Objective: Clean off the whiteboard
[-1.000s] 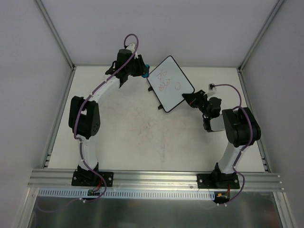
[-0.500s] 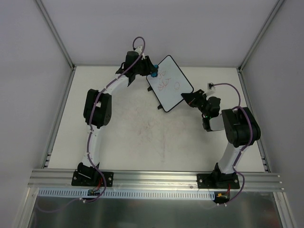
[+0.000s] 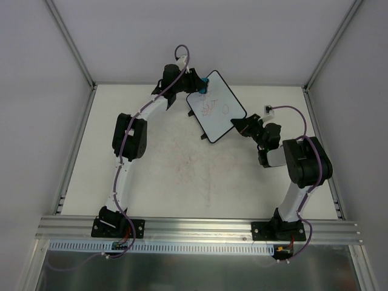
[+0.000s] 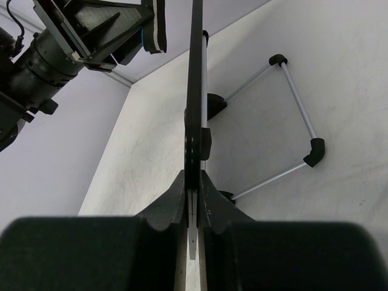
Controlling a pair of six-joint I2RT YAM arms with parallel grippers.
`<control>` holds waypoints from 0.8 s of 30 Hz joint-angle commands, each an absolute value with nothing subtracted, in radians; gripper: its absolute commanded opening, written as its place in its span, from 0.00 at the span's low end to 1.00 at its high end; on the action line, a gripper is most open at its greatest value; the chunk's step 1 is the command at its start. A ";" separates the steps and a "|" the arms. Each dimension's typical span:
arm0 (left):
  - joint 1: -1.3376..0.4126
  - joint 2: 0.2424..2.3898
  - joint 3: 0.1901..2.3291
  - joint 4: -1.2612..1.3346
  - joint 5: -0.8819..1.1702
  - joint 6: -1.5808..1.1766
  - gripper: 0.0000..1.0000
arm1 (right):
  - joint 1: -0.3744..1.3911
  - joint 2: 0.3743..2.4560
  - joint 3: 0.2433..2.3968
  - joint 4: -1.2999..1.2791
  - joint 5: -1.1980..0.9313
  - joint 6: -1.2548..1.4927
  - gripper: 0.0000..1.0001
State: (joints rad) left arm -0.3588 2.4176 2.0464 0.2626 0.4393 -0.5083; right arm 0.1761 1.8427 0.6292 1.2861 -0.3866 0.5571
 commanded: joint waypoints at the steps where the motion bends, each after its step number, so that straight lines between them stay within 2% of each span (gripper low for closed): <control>1: -0.382 2.434 2.114 0.324 0.474 -0.479 0.22 | 0.202 1.825 0.650 1.269 -0.403 0.497 0.00; 7: -0.406 2.454 2.134 0.318 0.437 -0.437 0.25 | 0.203 1.825 0.653 1.266 -0.403 0.497 0.00; 14: -0.413 2.551 2.281 0.226 0.433 -0.456 0.25 | 0.203 1.825 0.650 1.266 -0.406 0.499 0.00; 24: -0.411 2.571 2.278 0.166 0.364 -0.430 0.24 | 0.206 1.810 0.638 1.267 -0.402 0.502 0.00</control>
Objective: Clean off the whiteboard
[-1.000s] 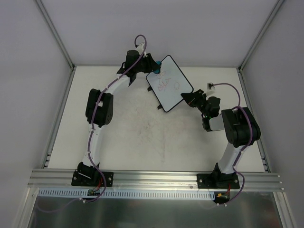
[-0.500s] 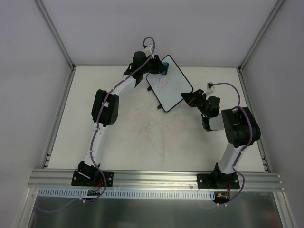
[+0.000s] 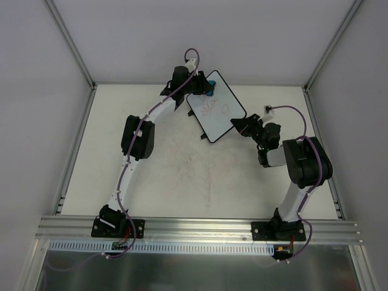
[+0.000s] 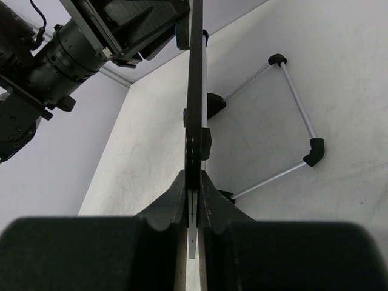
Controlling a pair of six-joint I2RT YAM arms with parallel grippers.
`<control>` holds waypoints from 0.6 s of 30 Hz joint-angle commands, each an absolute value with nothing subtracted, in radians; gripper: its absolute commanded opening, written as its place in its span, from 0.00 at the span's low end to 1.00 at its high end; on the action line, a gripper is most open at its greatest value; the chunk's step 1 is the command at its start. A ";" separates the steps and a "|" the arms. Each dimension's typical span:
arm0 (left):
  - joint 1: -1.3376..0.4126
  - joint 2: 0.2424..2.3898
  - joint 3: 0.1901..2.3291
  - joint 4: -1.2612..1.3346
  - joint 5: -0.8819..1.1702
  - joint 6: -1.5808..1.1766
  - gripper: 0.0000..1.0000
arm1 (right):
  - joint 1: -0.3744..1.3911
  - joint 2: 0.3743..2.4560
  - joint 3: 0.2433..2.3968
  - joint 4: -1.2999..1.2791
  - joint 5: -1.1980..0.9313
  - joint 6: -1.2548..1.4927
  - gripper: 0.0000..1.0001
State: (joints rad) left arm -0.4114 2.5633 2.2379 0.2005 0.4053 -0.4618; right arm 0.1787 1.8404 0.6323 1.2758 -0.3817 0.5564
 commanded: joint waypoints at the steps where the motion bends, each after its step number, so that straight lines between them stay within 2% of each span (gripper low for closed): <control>1: -0.410 2.571 2.278 0.160 0.351 -0.422 0.24 | 0.206 1.809 0.634 1.267 -0.402 0.502 0.00; 11: -0.347 2.571 2.211 0.115 0.348 -0.501 0.20 | 0.206 1.799 0.624 1.267 -0.405 0.506 0.00; 18: -0.339 2.545 2.145 0.110 0.313 -0.517 0.23 | 0.204 1.793 0.621 1.269 -0.405 0.508 0.00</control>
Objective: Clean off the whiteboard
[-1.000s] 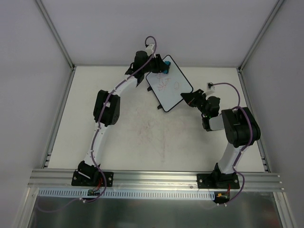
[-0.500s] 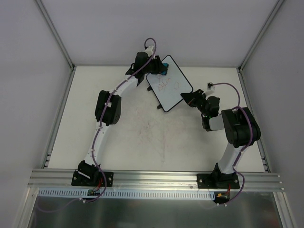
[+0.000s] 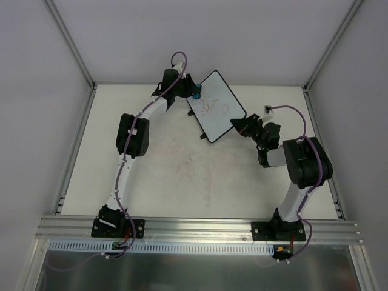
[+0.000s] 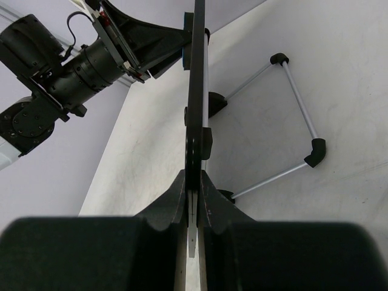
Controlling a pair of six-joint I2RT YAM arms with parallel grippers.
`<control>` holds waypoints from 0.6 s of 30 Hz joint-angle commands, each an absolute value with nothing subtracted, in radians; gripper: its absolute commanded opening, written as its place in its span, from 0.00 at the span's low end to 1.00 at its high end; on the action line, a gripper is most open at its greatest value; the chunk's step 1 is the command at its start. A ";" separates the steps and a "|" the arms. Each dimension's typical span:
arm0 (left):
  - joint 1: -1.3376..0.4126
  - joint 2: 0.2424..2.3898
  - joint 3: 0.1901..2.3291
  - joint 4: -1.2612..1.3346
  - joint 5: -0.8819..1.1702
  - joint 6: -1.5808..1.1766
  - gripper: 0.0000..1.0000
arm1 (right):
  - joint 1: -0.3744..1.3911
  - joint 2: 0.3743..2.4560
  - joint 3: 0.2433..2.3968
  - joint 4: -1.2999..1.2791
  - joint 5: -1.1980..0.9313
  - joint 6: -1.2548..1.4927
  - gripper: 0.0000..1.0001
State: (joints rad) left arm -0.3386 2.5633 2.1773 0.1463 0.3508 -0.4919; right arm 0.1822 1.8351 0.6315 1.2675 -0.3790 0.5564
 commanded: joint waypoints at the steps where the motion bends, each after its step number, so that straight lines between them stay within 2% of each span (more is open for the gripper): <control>1: -0.337 2.546 2.141 0.109 0.313 -0.525 0.23 | 0.204 1.793 0.621 1.269 -0.405 0.508 0.00; 11: -0.371 2.571 2.194 0.120 0.391 -0.515 0.23 | 0.204 1.798 0.623 1.270 -0.408 0.511 0.00; 18: -0.435 2.488 2.080 0.282 0.437 -0.477 0.25 | 0.206 1.804 0.629 1.270 -0.411 0.511 0.00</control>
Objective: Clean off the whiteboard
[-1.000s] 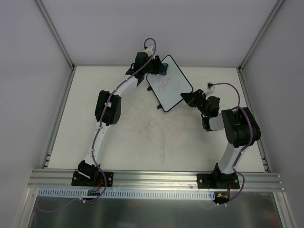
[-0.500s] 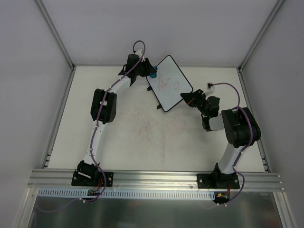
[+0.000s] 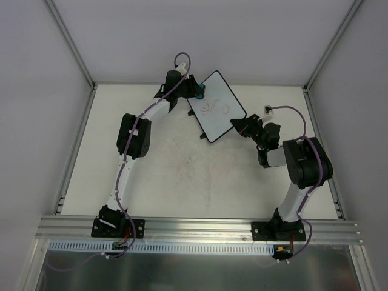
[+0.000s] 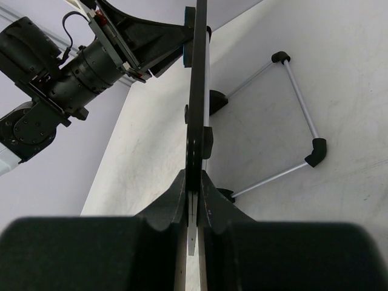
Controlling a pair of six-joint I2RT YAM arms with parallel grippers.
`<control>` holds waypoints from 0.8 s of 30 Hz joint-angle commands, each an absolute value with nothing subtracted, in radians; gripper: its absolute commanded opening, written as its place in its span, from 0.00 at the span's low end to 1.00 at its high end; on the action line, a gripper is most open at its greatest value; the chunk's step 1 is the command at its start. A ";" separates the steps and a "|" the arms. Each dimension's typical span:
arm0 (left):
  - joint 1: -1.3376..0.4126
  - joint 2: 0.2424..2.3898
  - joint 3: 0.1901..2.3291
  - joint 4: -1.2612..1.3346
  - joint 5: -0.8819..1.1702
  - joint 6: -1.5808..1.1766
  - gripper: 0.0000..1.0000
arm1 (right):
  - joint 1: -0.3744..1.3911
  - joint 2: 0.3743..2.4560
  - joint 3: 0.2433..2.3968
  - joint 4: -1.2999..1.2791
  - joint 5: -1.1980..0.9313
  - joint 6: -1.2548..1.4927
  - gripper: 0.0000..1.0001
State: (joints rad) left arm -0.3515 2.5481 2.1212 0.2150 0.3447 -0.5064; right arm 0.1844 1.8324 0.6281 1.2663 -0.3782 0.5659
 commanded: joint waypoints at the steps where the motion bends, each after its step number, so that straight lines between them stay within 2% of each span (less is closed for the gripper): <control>1: -0.442 2.485 2.080 0.282 0.442 -0.459 0.25 | 0.206 1.805 0.629 1.269 -0.411 0.511 0.00; 16: -0.515 2.444 2.043 0.281 0.454 -0.354 0.26 | 0.204 1.805 0.629 1.270 -0.416 0.511 0.00; 24: -0.457 2.483 2.025 0.284 0.433 -0.494 0.25 | 0.206 1.799 0.624 1.270 -0.414 0.511 0.00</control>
State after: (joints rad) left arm -0.4728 2.4725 2.0609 0.3115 0.3996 -0.4152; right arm 0.1841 1.8324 0.6277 1.2568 -0.3744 0.5720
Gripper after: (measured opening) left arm 0.329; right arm 0.083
